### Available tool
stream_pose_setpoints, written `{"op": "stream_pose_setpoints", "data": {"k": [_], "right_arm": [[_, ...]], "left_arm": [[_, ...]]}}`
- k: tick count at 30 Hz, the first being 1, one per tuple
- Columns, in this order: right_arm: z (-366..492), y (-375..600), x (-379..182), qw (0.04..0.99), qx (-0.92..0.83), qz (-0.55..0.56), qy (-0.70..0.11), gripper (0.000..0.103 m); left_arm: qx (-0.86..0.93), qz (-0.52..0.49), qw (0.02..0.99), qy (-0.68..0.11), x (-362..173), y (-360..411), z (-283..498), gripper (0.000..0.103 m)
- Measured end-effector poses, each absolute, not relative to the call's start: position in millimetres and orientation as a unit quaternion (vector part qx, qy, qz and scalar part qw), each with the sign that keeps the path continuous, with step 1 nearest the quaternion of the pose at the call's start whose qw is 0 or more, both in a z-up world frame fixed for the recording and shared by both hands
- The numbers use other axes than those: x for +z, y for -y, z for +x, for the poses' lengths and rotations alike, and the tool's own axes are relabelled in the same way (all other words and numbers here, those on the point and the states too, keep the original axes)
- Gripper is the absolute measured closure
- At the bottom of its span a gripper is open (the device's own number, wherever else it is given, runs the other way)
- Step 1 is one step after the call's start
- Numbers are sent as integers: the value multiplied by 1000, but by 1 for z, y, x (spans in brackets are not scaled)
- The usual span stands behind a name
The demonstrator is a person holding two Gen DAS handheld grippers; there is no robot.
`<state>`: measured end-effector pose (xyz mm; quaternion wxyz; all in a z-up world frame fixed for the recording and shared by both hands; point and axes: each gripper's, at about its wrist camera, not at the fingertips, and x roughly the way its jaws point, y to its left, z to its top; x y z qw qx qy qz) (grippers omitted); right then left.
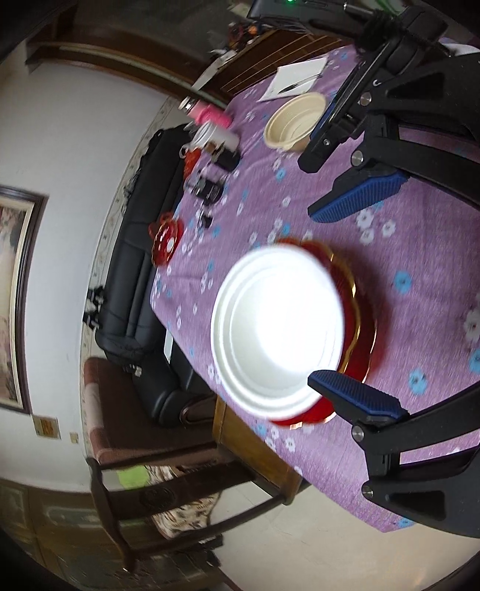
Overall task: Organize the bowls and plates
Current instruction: 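Withdraw both grippers from the stacked dishes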
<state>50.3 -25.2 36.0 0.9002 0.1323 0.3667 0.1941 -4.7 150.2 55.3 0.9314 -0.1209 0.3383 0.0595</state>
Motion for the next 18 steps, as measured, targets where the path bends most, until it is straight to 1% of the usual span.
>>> {"op": "stream_pose_setpoints", "data": {"k": [6,9,11,13,14,16,18], "right_arm": [[39,69,36,908,170,145,-355,41],[29,86,42,921,153,126,-336,41],[23,93,46,930,137,110,-322,35],[16,102,51,945,98,86,-300,16],[13,106,53,950,86,79,-288,14],[9,116,56,960,67,66,-265,14],[8,127,58,965,48,57,-252,14]], "left_arm": [[36,-92,936,-339,59,-110,-8,22],[26,-76,941,-329,62,-88,-12,22],[21,-70,946,-315,65,-77,-15,22],[23,-57,956,-288,71,-64,-20,22],[25,-47,960,-275,73,-58,-22,22],[24,-27,964,-265,75,-45,-21,22],[14,-15,961,-274,73,-34,-16,22]]}}
